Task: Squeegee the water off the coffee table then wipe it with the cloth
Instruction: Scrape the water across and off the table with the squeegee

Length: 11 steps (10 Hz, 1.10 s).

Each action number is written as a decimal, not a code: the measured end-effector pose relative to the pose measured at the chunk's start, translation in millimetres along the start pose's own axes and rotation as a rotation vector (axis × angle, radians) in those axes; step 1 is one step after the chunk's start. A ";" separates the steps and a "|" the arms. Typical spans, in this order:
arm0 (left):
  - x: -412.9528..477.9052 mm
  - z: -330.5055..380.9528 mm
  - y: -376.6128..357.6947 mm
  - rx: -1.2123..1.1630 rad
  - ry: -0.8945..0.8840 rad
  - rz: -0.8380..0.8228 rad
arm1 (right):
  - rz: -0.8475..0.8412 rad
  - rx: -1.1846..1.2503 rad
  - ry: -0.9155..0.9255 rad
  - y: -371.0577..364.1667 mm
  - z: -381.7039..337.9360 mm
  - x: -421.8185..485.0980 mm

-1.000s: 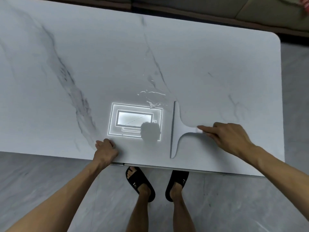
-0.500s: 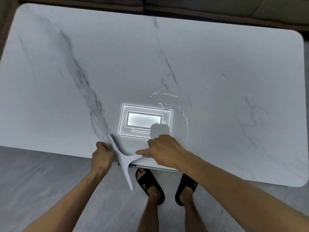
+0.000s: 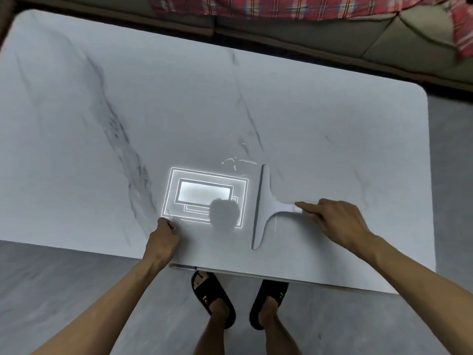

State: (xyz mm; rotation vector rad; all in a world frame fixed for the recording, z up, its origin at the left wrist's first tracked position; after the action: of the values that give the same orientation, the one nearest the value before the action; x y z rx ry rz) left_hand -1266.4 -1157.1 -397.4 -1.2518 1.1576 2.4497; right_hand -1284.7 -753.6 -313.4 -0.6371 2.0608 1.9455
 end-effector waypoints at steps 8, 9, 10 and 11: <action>80.9 180.5 -1.7 -0.113 -0.069 0.133 | 0.130 0.289 -0.047 176.0 -9.1 334.0; 104.5 179.0 -12.5 -0.042 0.065 0.082 | 0.117 0.280 -0.044 183.8 -3.8 381.9; 113.3 183.8 -17.7 0.096 0.068 0.038 | 0.121 0.275 -0.029 183.2 -1.4 393.6; 122.2 181.4 -18.8 0.032 0.198 -0.010 | 0.137 0.222 0.018 175.5 5.8 371.6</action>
State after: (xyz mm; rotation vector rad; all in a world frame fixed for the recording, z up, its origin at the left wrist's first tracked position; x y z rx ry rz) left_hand -1449.0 -1041.4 -435.4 -1.5144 1.2275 2.3329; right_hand -1692.9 -800.0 -328.0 -0.4785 2.3438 1.7479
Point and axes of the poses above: each hand's wrist, its own x-axis towards the middle knuckle, its own y-axis out of the back of the hand, z = x × y, the point moved 10 cm from there along x, towards the middle knuckle
